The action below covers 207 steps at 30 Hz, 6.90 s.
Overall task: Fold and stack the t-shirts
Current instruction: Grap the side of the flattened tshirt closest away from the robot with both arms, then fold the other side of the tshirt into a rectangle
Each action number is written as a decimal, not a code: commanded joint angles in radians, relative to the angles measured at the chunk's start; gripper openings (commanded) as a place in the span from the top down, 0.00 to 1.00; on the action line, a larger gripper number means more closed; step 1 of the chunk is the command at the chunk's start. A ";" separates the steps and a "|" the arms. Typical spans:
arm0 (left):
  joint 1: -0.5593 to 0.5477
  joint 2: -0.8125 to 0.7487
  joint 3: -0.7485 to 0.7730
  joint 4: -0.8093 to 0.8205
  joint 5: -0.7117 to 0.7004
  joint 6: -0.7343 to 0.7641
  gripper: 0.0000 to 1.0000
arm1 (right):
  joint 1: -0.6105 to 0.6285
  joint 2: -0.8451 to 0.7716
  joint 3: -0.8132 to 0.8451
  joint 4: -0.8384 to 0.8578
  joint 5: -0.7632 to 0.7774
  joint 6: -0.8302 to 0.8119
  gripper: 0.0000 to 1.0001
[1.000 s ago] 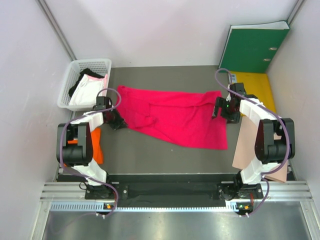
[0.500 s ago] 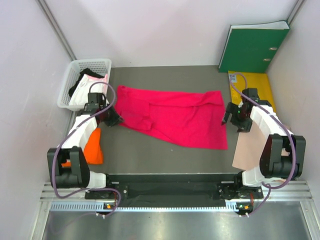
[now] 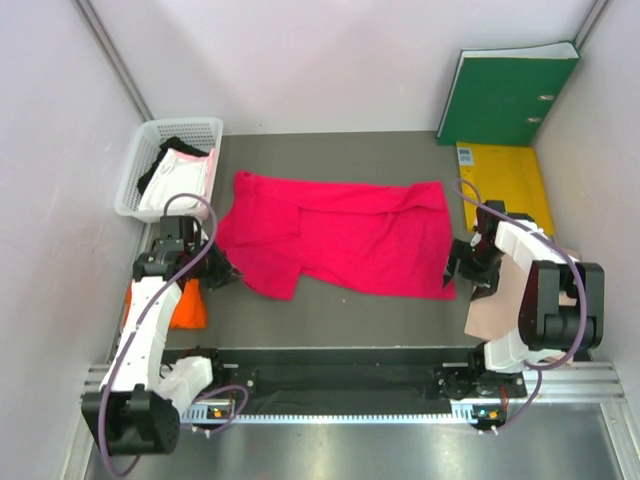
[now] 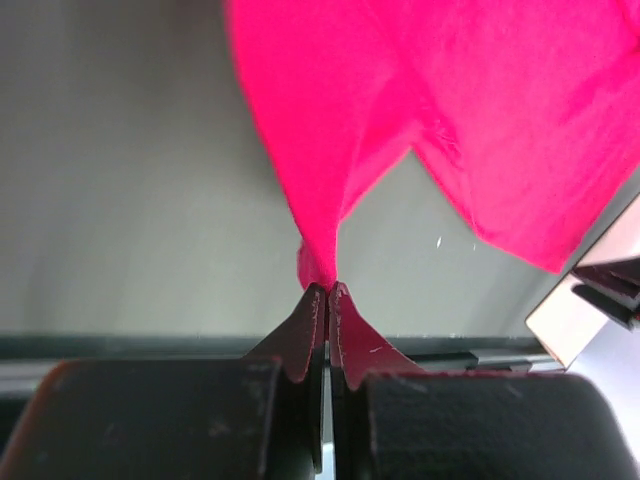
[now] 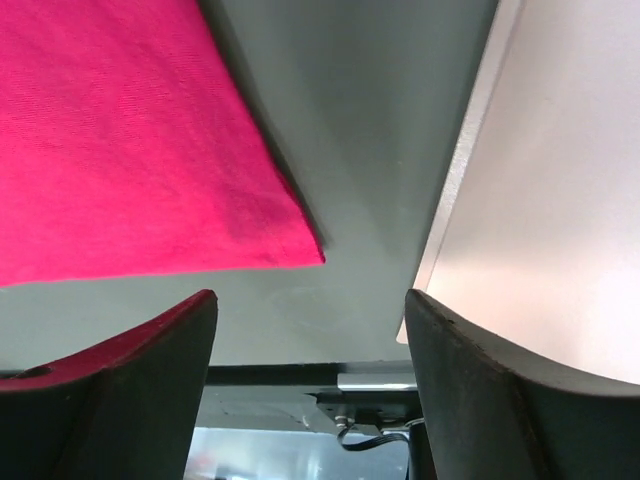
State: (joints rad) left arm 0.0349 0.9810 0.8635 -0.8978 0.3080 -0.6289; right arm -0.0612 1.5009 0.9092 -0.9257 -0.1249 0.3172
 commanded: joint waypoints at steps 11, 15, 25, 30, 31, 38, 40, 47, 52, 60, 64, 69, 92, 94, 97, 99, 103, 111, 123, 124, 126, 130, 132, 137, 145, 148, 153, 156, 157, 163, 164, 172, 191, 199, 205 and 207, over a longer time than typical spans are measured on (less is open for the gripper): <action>0.005 -0.243 -0.027 -0.282 -0.006 -0.074 1.00 | 0.027 0.166 -0.024 0.119 -0.059 -0.014 0.47; 0.005 -0.239 -0.026 -0.282 -0.003 -0.069 1.00 | 0.034 0.182 -0.021 0.143 -0.067 -0.018 0.67; 0.005 -0.186 0.028 -0.244 -0.024 -0.040 1.00 | 0.034 0.052 -0.004 0.172 -0.058 -0.015 1.00; 0.005 -0.137 0.071 -0.202 -0.044 -0.034 1.00 | 0.034 -0.031 0.039 0.131 -0.051 -0.013 1.00; 0.005 -0.131 0.075 -0.178 -0.043 -0.037 1.00 | 0.034 -0.039 0.045 0.128 -0.053 -0.013 1.00; 0.005 -0.067 0.141 -0.011 -0.032 -0.054 1.00 | 0.034 -0.057 0.100 0.131 -0.064 -0.010 1.00; 0.005 -0.039 0.160 0.029 -0.040 -0.057 1.00 | 0.034 -0.051 0.122 0.146 -0.073 -0.007 1.00; 0.005 0.085 0.209 0.229 -0.038 -0.092 1.00 | 0.034 -0.007 0.177 0.206 -0.076 -0.010 1.00; 0.005 0.185 0.258 0.356 -0.037 -0.100 1.00 | 0.034 0.077 0.241 0.263 -0.085 0.006 1.00; 0.005 0.384 0.359 0.479 -0.027 -0.140 1.00 | 0.032 0.197 0.381 0.307 -0.090 0.031 1.00; 0.006 0.449 0.425 0.508 -0.043 -0.161 1.00 | 0.034 0.258 0.439 0.320 -0.094 0.037 1.00; 0.007 0.545 0.486 0.510 -0.046 -0.164 1.00 | 0.032 0.318 0.497 0.330 -0.088 0.042 1.00; 0.025 0.694 0.595 0.507 -0.122 -0.172 1.00 | 0.024 0.456 0.620 0.364 -0.050 0.082 1.00; 0.028 0.725 0.612 0.493 -0.130 -0.172 1.00 | 0.023 0.482 0.628 0.363 -0.042 0.085 0.96; 0.031 0.795 0.646 0.452 -0.161 -0.176 0.98 | 0.026 0.519 0.648 0.340 -0.028 0.076 0.51; 0.039 0.875 0.699 0.427 -0.150 -0.176 0.79 | 0.031 0.493 0.617 0.356 -0.013 0.076 0.35; 0.036 0.962 0.814 0.419 -0.090 -0.106 0.01 | 0.040 0.371 0.533 0.421 -0.005 0.072 0.12; 0.022 0.783 0.698 0.484 -0.027 -0.054 0.01 | 0.040 0.162 0.393 0.442 -0.013 0.069 0.11; -0.032 0.657 0.257 0.611 0.049 -0.138 0.22 | 0.041 0.154 0.349 0.438 -0.036 0.076 0.12; -0.058 0.656 0.237 0.623 0.046 -0.147 0.22 | 0.041 0.156 0.349 0.438 -0.038 0.076 0.12; -0.058 0.651 0.189 0.658 0.039 -0.156 0.22 | 0.041 0.157 0.346 0.438 -0.044 0.074 0.12; -0.058 0.679 0.169 0.685 0.037 -0.161 0.23 | 0.041 0.154 0.335 0.436 -0.048 0.072 0.12; -0.059 0.706 0.169 0.698 0.037 -0.166 0.25 | 0.041 0.153 0.326 0.436 -0.047 0.071 0.13; -0.066 0.781 0.195 0.743 0.049 -0.173 0.32 | 0.041 0.148 0.313 0.435 -0.047 0.068 0.13; -0.078 0.858 0.252 0.767 0.057 -0.186 0.41 | 0.040 0.140 0.310 0.427 -0.047 0.065 0.13; -0.082 0.874 0.266 0.774 0.059 -0.192 0.45 | 0.041 0.137 0.309 0.426 -0.044 0.065 0.13; -0.092 0.894 0.282 0.786 0.062 -0.196 0.55 | 0.040 0.140 0.310 0.421 -0.042 0.066 0.13; -0.095 0.917 0.293 0.793 0.071 -0.199 0.70 | 0.040 0.143 0.315 0.419 -0.044 0.066 0.13; -0.095 0.923 0.298 0.793 0.069 -0.201 0.85 | 0.040 0.145 0.315 0.419 -0.044 0.065 0.13; -0.095 0.874 0.333 0.755 0.043 -0.192 1.00 | 0.041 0.147 0.321 0.413 -0.038 0.062 0.13; -0.095 0.858 0.341 0.748 0.031 -0.187 1.00 | 0.041 0.145 0.321 0.415 -0.036 0.063 0.13; -0.095 0.863 0.503 0.734 -0.004 -0.187 1.00 | 0.041 0.145 0.303 0.421 -0.036 0.060 0.13; -0.098 0.971 0.697 0.654 0.034 -0.206 0.01 | 0.044 0.157 0.368 0.415 0.010 -0.007 0.13; -0.144 0.690 0.346 0.685 0.097 -0.212 0.01 | 0.044 0.297 0.514 0.471 0.018 -0.055 0.13; -0.174 0.498 0.042 0.706 0.046 -0.268 0.01 | 0.054 0.459 0.608 0.498 0.008 -0.047 0.14; -0.176 0.444 -0.013 0.709 0.025 -0.287 0.01 | 0.054 0.496 0.623 0.513 0.004 -0.047 0.14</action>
State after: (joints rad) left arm -0.1490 1.5013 0.9672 -0.2104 0.3752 -0.8711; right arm -0.0231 1.9469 1.4727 -0.4572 -0.1184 0.2871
